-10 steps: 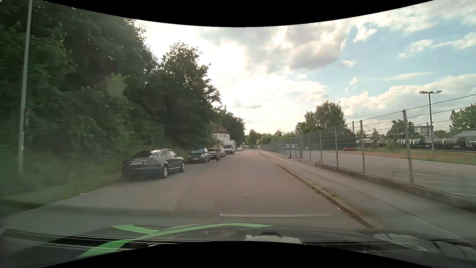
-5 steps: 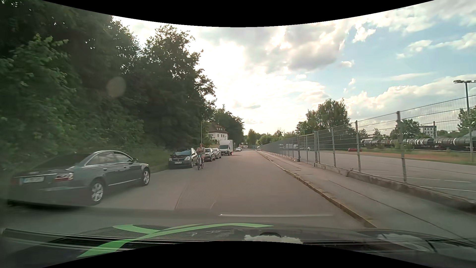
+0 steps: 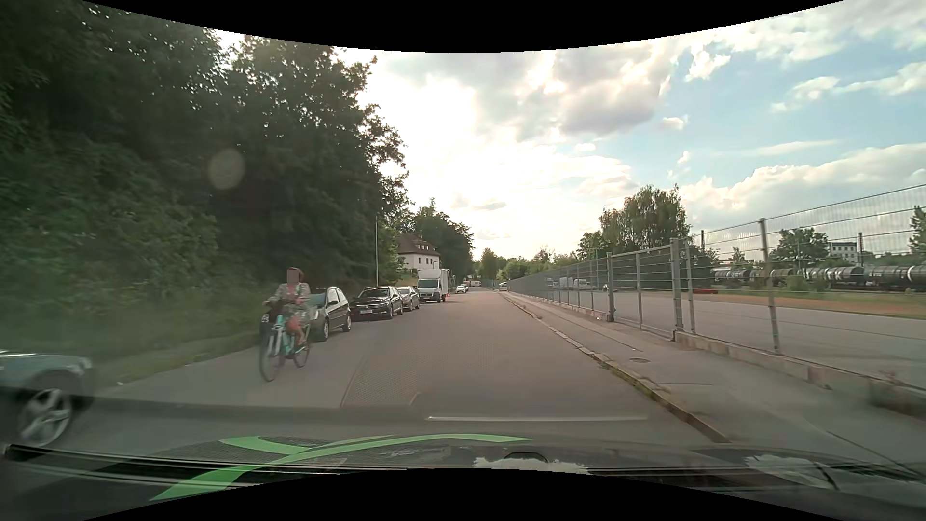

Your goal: Follow the waypoints while adhering to traffic rules and regulations

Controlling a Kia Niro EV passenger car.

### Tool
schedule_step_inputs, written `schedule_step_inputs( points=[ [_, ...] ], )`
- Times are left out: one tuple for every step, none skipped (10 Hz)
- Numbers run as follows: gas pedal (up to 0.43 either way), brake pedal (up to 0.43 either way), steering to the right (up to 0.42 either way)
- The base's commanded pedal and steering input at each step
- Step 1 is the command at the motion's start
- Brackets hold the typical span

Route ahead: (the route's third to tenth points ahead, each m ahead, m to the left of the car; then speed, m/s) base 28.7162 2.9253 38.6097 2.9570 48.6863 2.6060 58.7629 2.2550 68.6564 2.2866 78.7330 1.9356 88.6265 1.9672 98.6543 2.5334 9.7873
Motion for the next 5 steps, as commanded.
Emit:
schedule_step_inputs(
  points=[
    [0.138, 0.0, -0.002],
    [0.138, 0.0, -0.002],
    [0.138, 0.0, -0.002],
    [0.138, 0.0, -0.002],
    [0.138, 0.0, -0.002]
  ],
)
